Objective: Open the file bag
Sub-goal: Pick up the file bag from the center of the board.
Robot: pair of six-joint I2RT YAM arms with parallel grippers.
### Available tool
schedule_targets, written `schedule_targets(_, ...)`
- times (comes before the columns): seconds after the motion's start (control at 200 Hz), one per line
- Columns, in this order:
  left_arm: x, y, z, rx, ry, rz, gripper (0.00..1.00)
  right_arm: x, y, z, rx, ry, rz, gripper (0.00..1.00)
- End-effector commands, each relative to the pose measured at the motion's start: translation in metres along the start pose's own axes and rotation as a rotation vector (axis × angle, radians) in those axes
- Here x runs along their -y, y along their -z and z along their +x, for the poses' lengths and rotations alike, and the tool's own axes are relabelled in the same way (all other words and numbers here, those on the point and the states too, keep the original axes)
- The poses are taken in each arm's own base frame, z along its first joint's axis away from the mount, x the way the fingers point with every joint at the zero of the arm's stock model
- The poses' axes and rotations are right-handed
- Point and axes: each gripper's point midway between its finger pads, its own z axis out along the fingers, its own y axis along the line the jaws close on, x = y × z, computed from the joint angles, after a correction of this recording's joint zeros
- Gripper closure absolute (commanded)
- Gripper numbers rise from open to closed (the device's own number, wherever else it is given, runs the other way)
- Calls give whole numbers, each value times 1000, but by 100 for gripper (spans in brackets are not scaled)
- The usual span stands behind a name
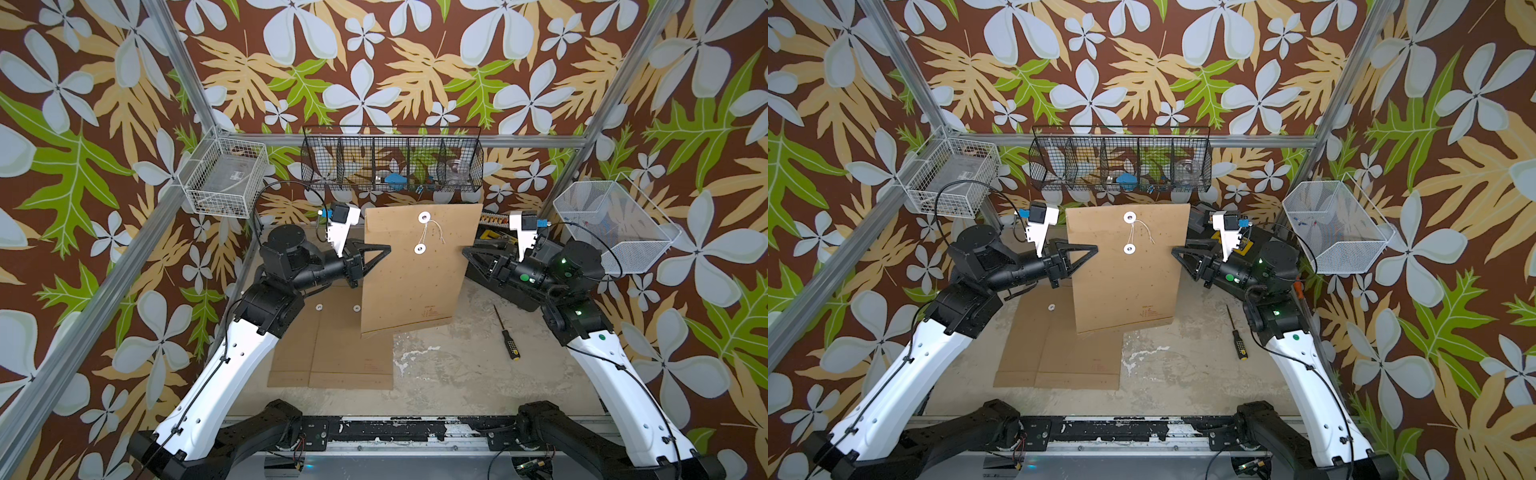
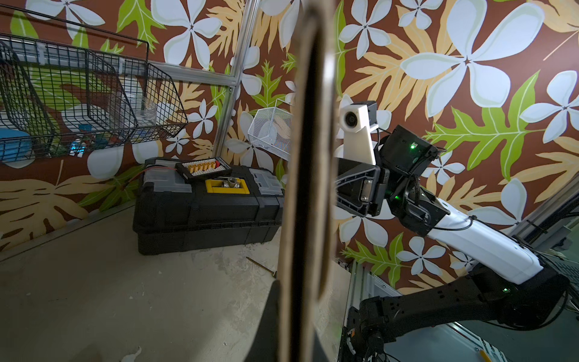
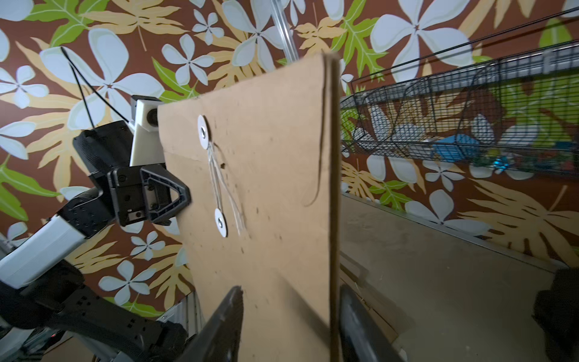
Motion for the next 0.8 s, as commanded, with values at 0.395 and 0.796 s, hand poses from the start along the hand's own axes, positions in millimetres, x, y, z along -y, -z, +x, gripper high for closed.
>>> schedule_targets(0.395,-17,-6,10,-121,-150,-245,100,-20,-13,5,-70,93,-19,51)
schedule_targets(0.796,0,-7,13,-148,-185,-202,100,-17,-40,26,-117,-8,-89,30)
